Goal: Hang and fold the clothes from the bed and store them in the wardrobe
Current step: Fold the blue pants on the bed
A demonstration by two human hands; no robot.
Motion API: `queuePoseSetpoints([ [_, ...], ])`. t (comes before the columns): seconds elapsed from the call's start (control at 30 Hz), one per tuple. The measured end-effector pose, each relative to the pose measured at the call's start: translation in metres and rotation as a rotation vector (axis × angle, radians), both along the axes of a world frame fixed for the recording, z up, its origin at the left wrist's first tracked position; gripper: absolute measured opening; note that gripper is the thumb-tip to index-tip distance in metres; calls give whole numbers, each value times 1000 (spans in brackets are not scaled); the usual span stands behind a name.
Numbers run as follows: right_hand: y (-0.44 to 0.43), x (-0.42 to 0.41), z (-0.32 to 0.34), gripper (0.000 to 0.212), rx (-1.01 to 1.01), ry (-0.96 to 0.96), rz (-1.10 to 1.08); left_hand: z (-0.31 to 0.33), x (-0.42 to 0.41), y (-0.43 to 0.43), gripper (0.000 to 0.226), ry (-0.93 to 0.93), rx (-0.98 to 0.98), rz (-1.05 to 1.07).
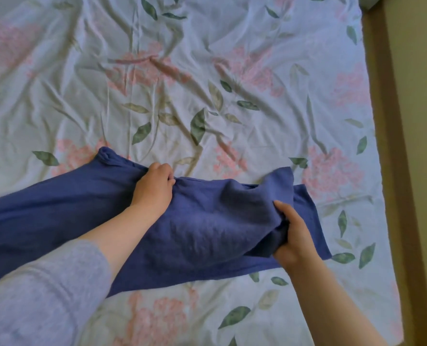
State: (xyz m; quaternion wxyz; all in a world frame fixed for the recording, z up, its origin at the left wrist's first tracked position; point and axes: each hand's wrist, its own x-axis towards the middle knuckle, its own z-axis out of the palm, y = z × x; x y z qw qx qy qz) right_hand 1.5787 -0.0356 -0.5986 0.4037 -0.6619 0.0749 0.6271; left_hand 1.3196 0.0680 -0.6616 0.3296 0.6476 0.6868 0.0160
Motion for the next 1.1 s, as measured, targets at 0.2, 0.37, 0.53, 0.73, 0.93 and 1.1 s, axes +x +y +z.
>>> queuePoseSetpoints([
  [0.2, -23, 18, -8, 48, 44, -407, -185, 3, 8, 1, 12, 69, -2, 9],
  [0.37, -45, 26, -6, 61, 34, -671, 58, 14, 20, -14, 21, 21, 74, 57],
  [0.53, -35, 34, -5, 38, -75, -136, -284, 25, 49, -46, 22, -146, 192, -67],
  [0.73, -12, 55, 8, 33, -188, 106, -262, 13, 78, -78, 63, -69, 15, -226],
  [0.93, -37, 81, 1, 22, -137, -495, -158, 7, 90, -74, 96, 196, -75, -372],
  [1.1, -65, 90, -14, 25, -191, -737, 257, 8, 98, -66, 111, 281, -128, -423],
])
